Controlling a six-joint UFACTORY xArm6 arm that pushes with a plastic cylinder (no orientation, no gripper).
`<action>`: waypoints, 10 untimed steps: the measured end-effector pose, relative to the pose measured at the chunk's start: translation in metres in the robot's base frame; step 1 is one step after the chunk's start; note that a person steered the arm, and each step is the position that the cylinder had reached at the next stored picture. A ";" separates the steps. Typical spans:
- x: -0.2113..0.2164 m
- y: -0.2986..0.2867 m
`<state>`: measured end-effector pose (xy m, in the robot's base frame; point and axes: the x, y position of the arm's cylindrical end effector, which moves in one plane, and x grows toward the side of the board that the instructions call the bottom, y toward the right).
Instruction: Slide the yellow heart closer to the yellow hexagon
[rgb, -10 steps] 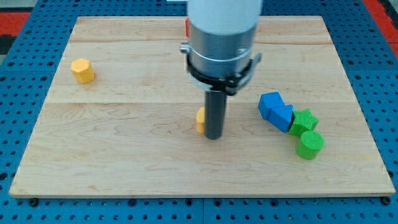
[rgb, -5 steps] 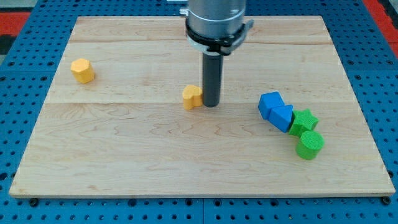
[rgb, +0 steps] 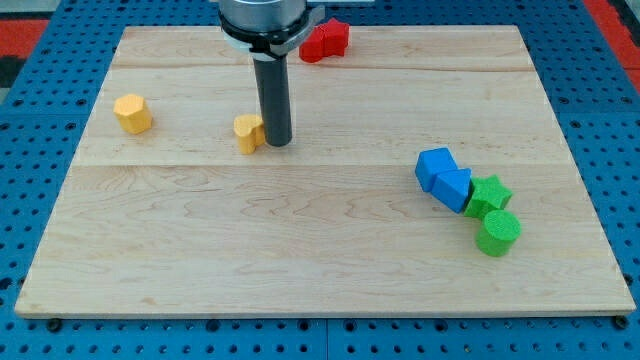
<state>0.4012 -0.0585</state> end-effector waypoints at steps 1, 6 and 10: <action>-0.009 -0.030; -0.028 -0.111; -0.002 -0.135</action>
<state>0.3995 -0.1930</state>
